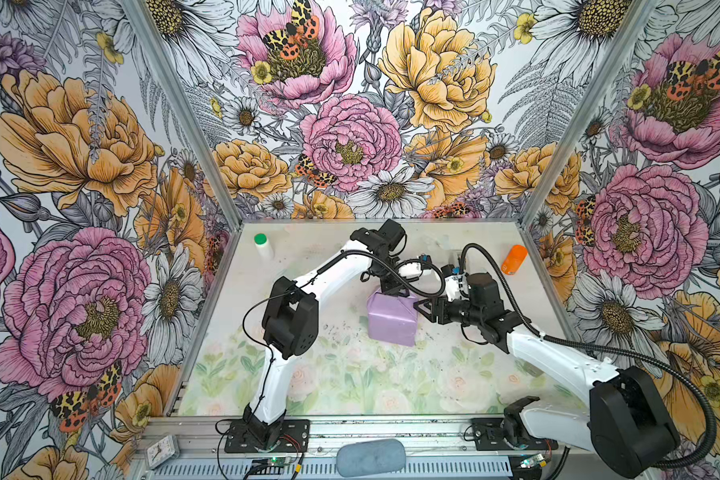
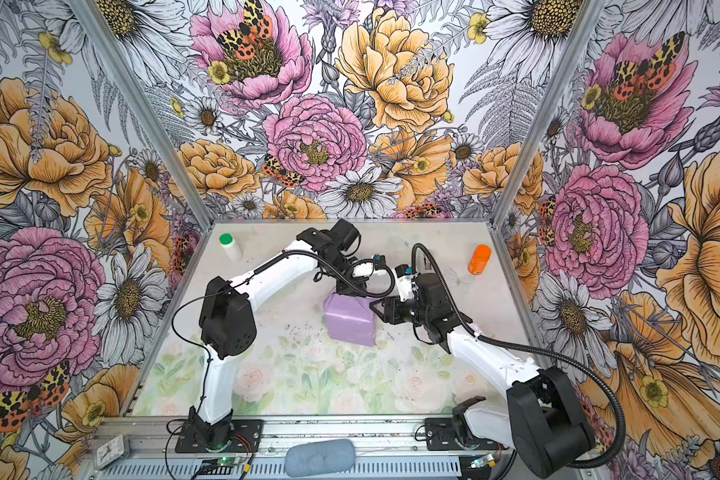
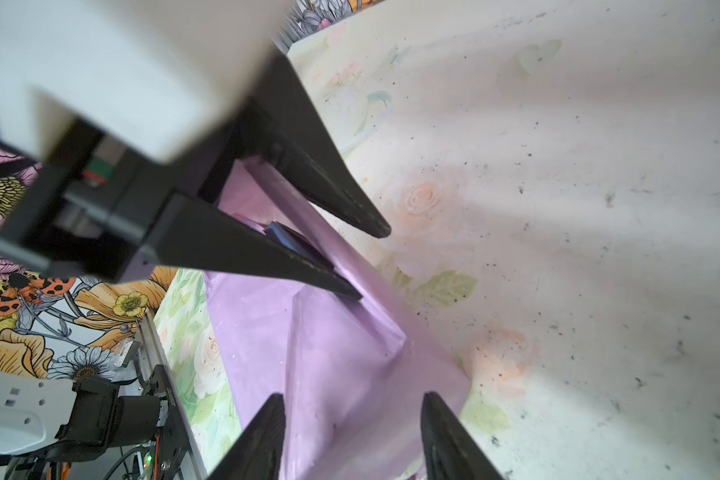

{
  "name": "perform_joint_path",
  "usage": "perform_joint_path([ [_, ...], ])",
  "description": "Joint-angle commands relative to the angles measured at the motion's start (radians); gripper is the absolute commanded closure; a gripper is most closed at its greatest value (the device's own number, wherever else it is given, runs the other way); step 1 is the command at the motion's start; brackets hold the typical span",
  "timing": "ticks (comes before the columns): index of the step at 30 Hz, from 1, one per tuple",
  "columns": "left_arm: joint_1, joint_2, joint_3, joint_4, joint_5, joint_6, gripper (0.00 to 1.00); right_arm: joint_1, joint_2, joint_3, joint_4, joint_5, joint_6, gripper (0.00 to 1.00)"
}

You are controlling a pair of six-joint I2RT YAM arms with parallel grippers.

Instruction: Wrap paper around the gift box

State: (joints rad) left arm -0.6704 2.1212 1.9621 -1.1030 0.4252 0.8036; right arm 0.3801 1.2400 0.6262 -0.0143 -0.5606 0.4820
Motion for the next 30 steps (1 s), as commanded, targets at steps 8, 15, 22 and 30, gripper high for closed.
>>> perform_joint_path([
  [8, 0.01, -0.048, 0.088, -0.015, -0.04, -0.123, 0.54, 0.029, 0.107, 0.02, -0.101, 0.141, -0.097, 0.47],
  [15, 0.044, -0.141, 0.1, 0.016, -0.116, -0.3, 0.36, 0.033, 0.124, 0.032, -0.107, 0.15, -0.123, 0.47],
  [22, 0.151, -0.287, -0.118, 0.175, -0.238, -0.559, 0.33, 0.036, 0.12, 0.032, -0.11, 0.141, -0.137, 0.47],
  [30, 0.3, -0.638, -0.663, 0.575, -0.234, -0.796, 0.3, 0.041, 0.11, 0.031, -0.111, 0.132, -0.145, 0.47],
])
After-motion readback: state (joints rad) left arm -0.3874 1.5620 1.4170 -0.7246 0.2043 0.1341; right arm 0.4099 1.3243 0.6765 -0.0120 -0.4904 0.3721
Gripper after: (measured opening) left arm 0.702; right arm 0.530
